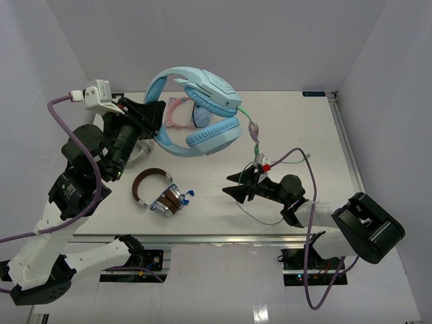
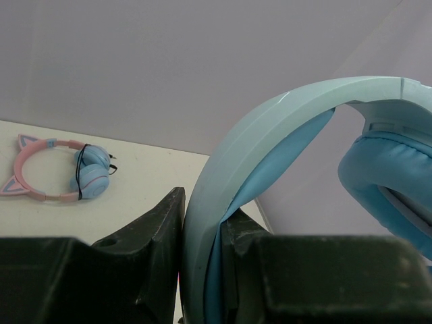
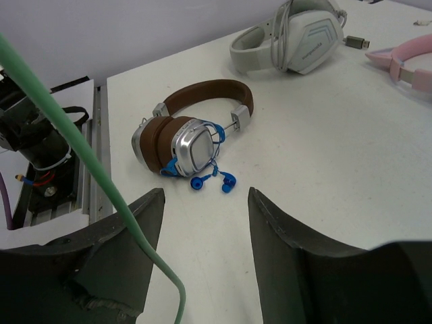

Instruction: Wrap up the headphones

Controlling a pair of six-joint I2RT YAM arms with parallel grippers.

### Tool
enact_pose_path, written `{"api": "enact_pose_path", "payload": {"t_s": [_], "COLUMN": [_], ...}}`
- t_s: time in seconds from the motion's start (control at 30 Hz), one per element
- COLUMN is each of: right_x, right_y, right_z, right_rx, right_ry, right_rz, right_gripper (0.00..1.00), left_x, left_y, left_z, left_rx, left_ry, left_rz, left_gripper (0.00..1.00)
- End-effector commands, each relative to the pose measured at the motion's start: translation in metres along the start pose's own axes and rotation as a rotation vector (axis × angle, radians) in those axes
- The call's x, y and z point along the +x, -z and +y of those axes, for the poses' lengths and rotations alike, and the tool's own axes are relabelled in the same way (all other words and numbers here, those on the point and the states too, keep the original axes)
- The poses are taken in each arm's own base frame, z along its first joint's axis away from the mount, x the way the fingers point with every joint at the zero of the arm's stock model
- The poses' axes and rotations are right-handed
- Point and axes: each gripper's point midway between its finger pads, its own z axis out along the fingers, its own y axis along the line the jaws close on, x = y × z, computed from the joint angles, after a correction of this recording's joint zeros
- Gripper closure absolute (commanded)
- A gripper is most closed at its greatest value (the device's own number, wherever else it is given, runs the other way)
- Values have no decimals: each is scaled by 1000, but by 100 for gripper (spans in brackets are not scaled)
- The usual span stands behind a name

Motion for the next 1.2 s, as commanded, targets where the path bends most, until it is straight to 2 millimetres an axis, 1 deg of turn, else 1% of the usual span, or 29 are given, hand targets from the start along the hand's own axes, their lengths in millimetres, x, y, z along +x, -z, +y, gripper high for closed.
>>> {"api": "enact_pose_path", "payload": {"t_s": [0.0,0.1,0.3,0.33,0.37,0.47,0.53,0.57,0.6,0.63,0.7,0.73,0.87,0.93,1.0,1.1,1.17], "right_x": [-53,-52,-50,-50,-51,-51,-50,-48,-50,-48,-48,-49,-51,-56,-55,-59,-63], "right_y": [-5,-8,-11,-11,-11,-11,-12,-12,-11,-10,-10,-10,-13,-17,-21,-26,-28], "right_z": [13,12,13,13,13,12,7,4,1,-1,-4,-5,-7,-5,-6,-14,-24], "right_rx": [-60,-64,-81,-82,-81,-74,-50,-35,-14,-4,9,14,12,-12,-19,3,37], "right_ry": [132,125,102,100,100,92,95,87,103,112,121,123,135,147,146,181,197], "right_rz": [-225,-228,-229,-230,-233,-232,-221,-211,-213,-199,-192,-189,-175,-173,-149,-119,-96], "right_gripper": [44,53,82,89,92,92,92,92,92,92,92,92,92,92,92,92,92], "left_x": [-31,-33,-29,-29,-28,-22,-13,-13,-9,-1,1,5,34,56,85,117,130], "left_y": [9,10,13,14,15,20,26,31,36,42,55,60,87,93,107,115,118], "left_z": [-15,-13,-9,-10,-10,-15,-23,-28,-30,-37,-43,-47,-76,-85,-97,-100,-96], "left_rx": [63,58,53,60,65,112,173,206,236,287,349,383,605,687,825,918,934], "left_ry": [110,106,103,104,105,114,115,116,115,114,123,126,135,148,134,94,62], "left_rz": [-100,-105,-101,-98,-94,-73,-36,-28,-8,27,51,73,214,291,418,545,578], "left_gripper": [100,100,100,100,100,100,100,100,100,100,100,100,100,100,100,100,100]}}
